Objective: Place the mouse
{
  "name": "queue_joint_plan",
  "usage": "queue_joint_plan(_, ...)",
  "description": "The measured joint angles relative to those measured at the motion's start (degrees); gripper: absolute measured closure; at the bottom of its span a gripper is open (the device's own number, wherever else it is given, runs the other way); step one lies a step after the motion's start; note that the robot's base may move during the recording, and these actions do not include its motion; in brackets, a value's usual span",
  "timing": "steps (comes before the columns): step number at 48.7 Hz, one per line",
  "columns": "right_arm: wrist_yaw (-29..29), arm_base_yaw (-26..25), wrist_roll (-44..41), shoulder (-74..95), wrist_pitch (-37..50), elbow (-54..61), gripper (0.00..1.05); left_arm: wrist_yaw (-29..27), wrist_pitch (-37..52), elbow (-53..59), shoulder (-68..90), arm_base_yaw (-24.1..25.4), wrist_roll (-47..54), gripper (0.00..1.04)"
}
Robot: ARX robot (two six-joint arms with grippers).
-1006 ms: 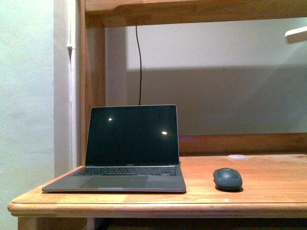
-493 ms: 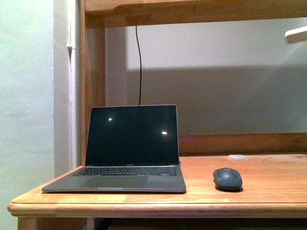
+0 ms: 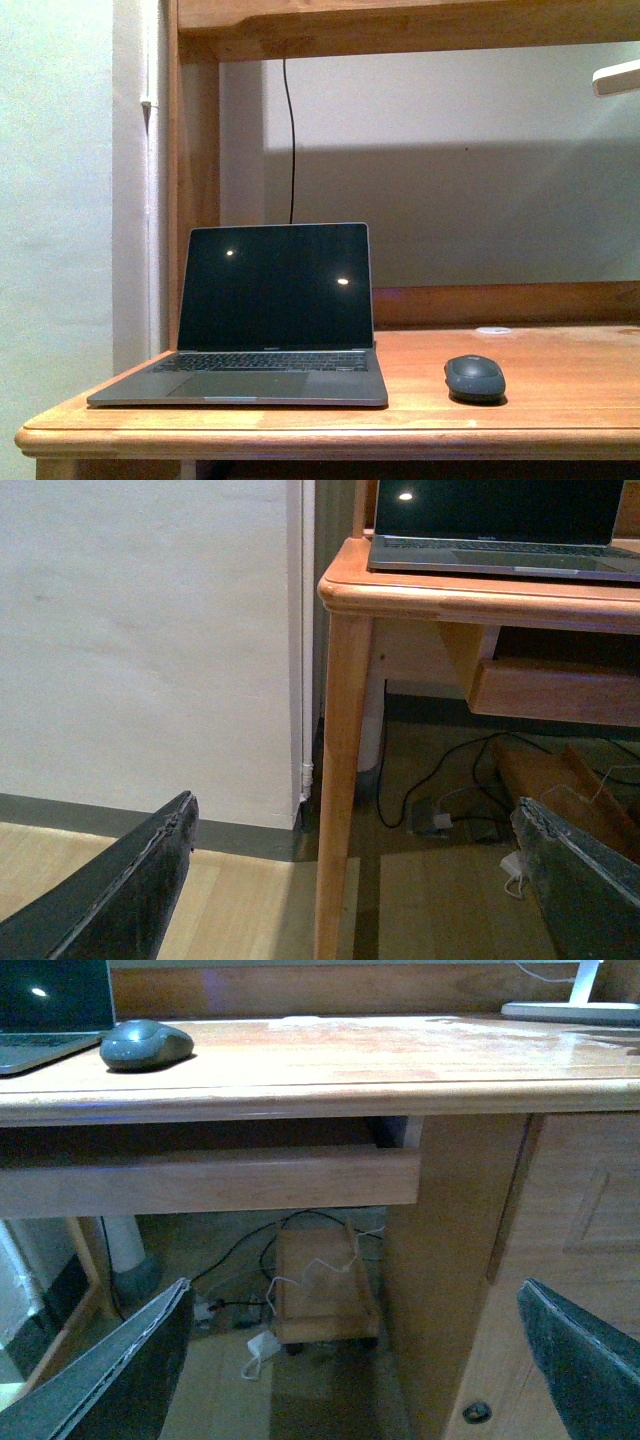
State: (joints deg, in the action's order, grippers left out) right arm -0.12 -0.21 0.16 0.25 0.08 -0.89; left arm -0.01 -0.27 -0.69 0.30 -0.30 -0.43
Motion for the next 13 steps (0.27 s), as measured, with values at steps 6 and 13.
queue_joint_plan(6, 0.00, 0.00, -0.02, 0.00, 0.00, 0.00, 0.07, 0.00, 0.00, 0.00, 0.00, 0.00, 0.00, 0.08)
queue_joint_plan(13, 0.00, 0.00, 0.00, 0.00, 0.00, 0.00, 0.07, 0.00, 0.00, 0.00, 0.00, 0.00, 0.00, 0.08)
